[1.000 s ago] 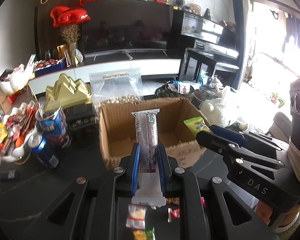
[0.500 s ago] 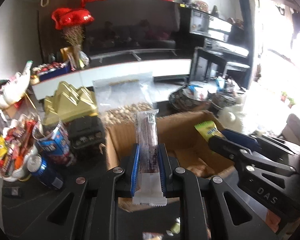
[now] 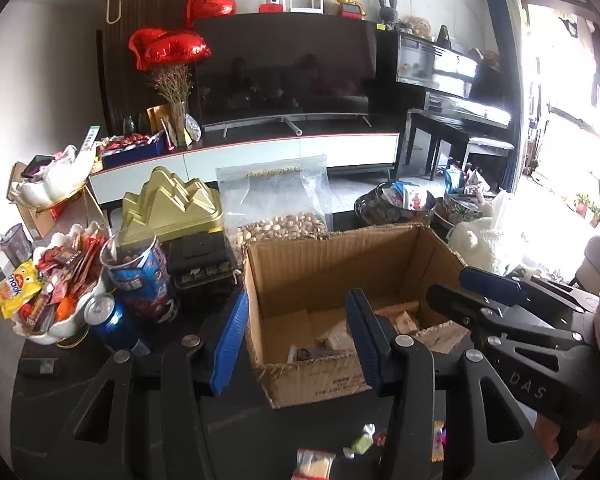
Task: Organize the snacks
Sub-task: 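Lift both snacks over the KUPOH box and open both tools to release them, then move both open tools back to the remaining snacks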
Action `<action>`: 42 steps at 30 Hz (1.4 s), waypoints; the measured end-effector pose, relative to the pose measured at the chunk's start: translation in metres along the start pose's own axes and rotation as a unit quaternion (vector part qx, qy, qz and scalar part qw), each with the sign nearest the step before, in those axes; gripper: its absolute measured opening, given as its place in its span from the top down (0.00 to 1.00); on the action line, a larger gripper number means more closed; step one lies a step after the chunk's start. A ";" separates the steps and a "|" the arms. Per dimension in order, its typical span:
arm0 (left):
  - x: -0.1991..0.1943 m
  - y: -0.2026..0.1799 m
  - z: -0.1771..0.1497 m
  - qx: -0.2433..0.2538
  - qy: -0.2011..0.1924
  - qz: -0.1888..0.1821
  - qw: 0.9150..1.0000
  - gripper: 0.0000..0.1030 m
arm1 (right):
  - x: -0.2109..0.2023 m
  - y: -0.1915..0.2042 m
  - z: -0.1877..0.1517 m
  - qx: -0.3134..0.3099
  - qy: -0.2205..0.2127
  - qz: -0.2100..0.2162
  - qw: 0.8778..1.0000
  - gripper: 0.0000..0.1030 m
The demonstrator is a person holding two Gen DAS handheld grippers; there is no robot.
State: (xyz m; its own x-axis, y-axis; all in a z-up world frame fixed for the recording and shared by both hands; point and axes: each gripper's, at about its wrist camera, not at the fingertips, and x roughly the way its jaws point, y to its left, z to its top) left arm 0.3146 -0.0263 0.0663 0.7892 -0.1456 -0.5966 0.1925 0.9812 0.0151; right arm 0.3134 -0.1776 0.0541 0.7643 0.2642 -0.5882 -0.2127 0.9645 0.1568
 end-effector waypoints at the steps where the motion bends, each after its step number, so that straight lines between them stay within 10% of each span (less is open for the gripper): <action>1: -0.006 0.000 -0.004 0.001 -0.002 0.001 1.000 0.51 | -0.004 0.002 -0.003 -0.001 -0.001 0.003 1.000 0.59; 22: -0.044 0.002 -0.097 -0.014 0.009 0.002 1.000 0.45 | -0.025 0.022 -0.086 -0.007 0.045 0.019 0.999 0.59; 42: 0.025 0.000 -0.154 -0.029 0.115 -0.040 0.992 0.39 | 0.034 0.004 -0.138 0.008 0.178 0.013 0.984 0.59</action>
State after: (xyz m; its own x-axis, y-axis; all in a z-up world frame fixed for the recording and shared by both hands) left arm 0.2444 -0.0106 -0.0721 0.6173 -0.1967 -0.7617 0.2093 0.9744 -0.0820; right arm 0.2550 -0.1652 -0.0747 0.4967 0.2731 -0.8238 -0.2178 0.9581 0.1863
